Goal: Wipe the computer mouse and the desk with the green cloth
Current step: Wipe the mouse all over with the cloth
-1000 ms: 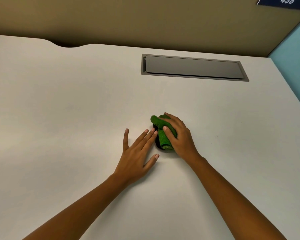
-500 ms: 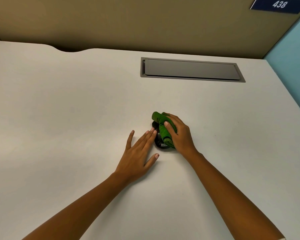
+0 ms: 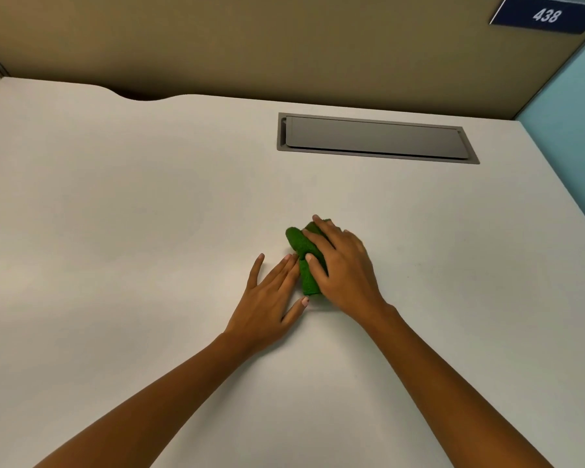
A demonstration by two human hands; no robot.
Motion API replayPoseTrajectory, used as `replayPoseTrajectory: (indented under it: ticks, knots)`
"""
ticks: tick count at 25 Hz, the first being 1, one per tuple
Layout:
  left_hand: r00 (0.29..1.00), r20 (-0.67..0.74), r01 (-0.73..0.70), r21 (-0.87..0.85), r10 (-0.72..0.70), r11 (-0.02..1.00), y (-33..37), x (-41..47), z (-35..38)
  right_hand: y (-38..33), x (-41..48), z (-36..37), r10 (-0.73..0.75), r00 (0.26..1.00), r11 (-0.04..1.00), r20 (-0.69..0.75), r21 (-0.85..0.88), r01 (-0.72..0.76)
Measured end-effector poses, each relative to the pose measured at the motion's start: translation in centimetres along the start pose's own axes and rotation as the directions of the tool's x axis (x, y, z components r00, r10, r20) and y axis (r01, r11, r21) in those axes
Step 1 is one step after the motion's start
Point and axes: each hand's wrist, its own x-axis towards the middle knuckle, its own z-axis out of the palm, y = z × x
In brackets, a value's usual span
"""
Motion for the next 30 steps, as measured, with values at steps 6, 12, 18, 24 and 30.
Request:
replayPoseTrajectory:
  ticks: [6,12,18,24,30]
  knots:
    - [1.000,0.004,0.009,0.009,-0.009,1.000,-0.2,-0.2,0.3,1.0,-2.1,1.5,-0.062,0.998,0.996,-0.002,0.060,0.062]
    - [0.999,0.035,0.017,0.023,-0.017,1.000,-0.4,-0.1,0.3,0.7,-3.7,2.2,-0.134,0.983,0.989,-0.125,-0.080,0.125]
    - [1.000,0.021,0.011,0.011,-0.011,1.000,-0.3,-0.1,0.3,0.6,-6.9,1.5,-0.232,0.963,0.970,-0.141,-0.103,0.218]
    - [0.995,0.052,0.081,0.052,-0.083,0.995,-0.4,-0.2,0.6,0.3,-10.3,-0.5,-0.238,0.971,0.969,-0.035,-0.083,0.234]
    - [0.992,0.051,0.113,0.079,-0.117,0.990,-0.5,-0.2,0.8,-0.5,-9.2,-2.3,0.274,0.945,0.914,-0.179,0.355,-0.197]
